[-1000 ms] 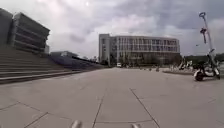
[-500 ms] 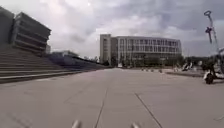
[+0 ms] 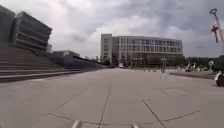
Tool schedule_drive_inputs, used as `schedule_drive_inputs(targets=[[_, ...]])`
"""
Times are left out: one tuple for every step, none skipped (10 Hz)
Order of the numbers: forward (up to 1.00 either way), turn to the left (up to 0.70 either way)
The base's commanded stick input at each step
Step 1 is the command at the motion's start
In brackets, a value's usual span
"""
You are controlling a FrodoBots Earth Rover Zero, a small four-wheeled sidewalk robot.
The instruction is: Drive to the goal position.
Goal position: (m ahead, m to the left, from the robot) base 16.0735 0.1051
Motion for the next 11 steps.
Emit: schedule_drive_inputs(targets=[[0.85,0.0],[0.85,0.0],[0.85,0.0],[0.85,0.0],[0.85,0.0],[0.85,0.0],[0.85,0.0],[0.85,0.0],[0.85,0.0],[0.85,0.0],[0.85,0.0]])
